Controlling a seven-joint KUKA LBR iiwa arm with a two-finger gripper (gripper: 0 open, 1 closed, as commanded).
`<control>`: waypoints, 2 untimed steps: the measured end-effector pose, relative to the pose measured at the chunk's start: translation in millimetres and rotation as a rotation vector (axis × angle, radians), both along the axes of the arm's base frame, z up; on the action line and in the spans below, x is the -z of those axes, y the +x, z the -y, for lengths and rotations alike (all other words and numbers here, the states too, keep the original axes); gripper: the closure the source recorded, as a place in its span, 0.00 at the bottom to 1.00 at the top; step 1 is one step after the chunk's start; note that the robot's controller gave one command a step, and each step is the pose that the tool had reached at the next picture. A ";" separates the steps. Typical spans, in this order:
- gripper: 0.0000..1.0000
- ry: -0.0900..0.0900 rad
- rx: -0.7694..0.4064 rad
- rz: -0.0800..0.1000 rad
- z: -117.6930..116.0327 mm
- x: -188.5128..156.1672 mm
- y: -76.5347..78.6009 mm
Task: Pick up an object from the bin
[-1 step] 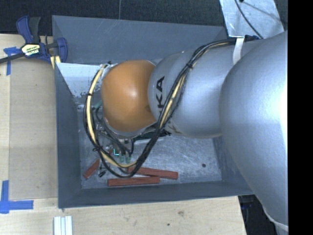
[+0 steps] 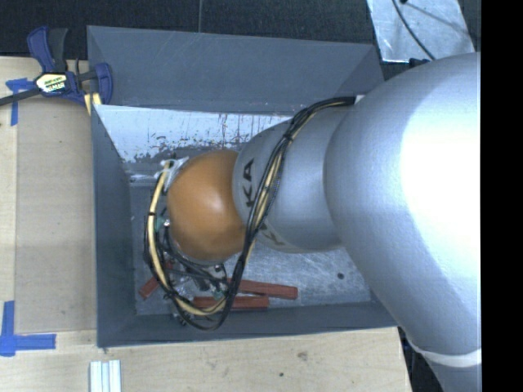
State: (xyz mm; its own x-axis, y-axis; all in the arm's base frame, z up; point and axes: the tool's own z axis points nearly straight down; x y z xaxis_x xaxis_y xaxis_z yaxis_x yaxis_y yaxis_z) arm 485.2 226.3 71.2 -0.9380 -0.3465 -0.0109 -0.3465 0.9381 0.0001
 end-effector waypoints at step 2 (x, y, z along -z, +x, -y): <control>1.00 -0.001 -0.017 0.001 42.7 -161.7 15.7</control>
Offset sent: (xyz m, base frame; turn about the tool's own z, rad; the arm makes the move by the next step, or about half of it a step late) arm 0.0000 0.0000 0.0000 0.0000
